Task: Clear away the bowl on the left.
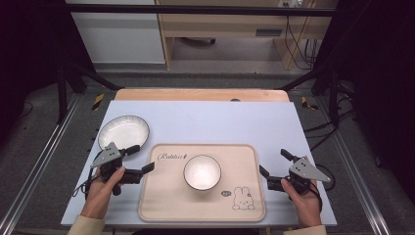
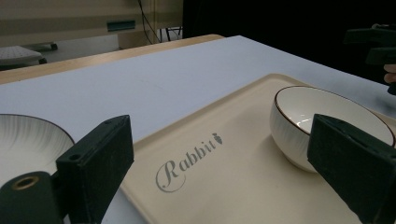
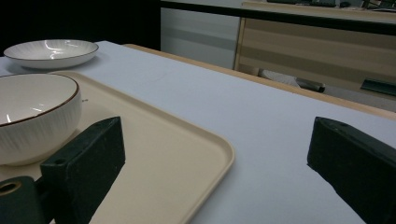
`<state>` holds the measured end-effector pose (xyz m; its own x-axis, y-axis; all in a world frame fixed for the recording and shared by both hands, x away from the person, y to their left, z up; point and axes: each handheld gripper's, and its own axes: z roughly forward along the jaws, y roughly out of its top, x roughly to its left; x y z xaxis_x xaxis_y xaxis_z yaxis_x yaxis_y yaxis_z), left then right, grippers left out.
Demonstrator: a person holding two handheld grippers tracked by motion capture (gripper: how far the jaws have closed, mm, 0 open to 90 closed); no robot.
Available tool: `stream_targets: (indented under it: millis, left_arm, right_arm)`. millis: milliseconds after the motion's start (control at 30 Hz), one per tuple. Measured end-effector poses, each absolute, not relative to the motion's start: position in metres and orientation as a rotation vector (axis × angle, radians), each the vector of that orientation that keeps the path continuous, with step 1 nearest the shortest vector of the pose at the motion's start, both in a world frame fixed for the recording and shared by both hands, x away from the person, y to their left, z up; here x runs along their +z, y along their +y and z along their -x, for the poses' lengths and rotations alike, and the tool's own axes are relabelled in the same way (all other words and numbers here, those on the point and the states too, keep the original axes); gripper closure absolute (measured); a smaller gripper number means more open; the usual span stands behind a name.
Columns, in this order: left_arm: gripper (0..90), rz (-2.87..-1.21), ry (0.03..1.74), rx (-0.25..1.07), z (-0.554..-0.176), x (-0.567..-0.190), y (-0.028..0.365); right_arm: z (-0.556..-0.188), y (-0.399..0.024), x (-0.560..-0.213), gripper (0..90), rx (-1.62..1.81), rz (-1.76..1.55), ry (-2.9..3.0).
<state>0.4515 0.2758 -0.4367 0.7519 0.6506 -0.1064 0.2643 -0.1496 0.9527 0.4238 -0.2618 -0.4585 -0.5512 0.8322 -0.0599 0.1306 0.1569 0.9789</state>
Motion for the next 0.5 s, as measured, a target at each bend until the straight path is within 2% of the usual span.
stream_targets:
  millis: [500]
  left_arm:
    - [7.8,-1.752,0.686,0.365,-0.444,-0.442,0.284]
  right_arm:
    - [-0.423,-0.262,-0.458,4.2,1.447,-0.911,1.822]
